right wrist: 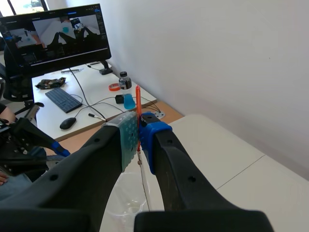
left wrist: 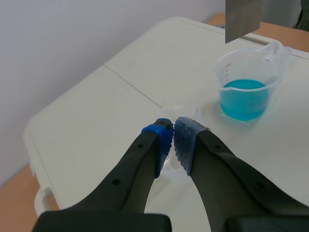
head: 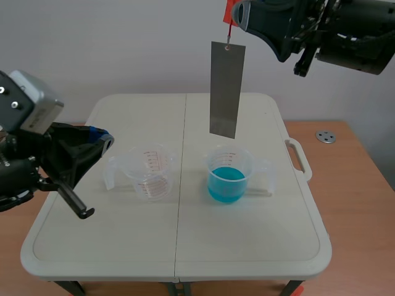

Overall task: Hold the metal plate by the orange handle, dip it into the blue solution, take it out and point at it, then put the plate back in the beaker on the left.
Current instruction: 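Point at the plate with the left hand, then lower the plate into the blue solution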

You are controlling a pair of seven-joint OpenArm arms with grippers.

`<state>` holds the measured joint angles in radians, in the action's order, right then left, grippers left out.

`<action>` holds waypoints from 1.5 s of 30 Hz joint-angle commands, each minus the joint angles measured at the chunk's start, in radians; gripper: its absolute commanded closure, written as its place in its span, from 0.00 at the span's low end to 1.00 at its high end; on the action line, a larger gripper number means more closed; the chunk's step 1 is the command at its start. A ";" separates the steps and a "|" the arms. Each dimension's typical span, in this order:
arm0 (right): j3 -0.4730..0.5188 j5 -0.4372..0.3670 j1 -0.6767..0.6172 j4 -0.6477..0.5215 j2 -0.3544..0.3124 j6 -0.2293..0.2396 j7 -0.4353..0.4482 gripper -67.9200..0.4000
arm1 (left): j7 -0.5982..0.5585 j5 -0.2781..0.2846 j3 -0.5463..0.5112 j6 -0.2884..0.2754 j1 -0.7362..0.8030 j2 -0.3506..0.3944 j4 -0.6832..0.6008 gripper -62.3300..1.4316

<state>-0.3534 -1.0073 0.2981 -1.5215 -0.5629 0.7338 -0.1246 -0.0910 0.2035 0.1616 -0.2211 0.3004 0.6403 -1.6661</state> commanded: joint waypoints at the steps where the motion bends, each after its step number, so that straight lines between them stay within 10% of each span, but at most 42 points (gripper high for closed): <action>1: 0.008 -0.018 0.012 -0.021 -0.019 0.012 0.012 0.98 | -0.026 0.015 -0.044 0.002 0.064 0.013 -0.031 0.87; 16: 0.008 -0.003 -0.029 -0.020 -0.018 0.012 -0.005 0.98 | -0.179 0.018 -0.397 0.015 0.655 0.033 -0.122 0.87; 45: 0.006 0.171 -0.050 0.058 -0.005 0.012 0.120 0.98 | -0.182 -0.026 -0.303 0.023 0.882 -0.094 0.038 0.87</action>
<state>-0.3534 -0.8276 0.2317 -1.4601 -0.5621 0.7338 -0.0284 -0.2592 0.1761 -0.1532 -0.1947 1.1801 0.5488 -1.6169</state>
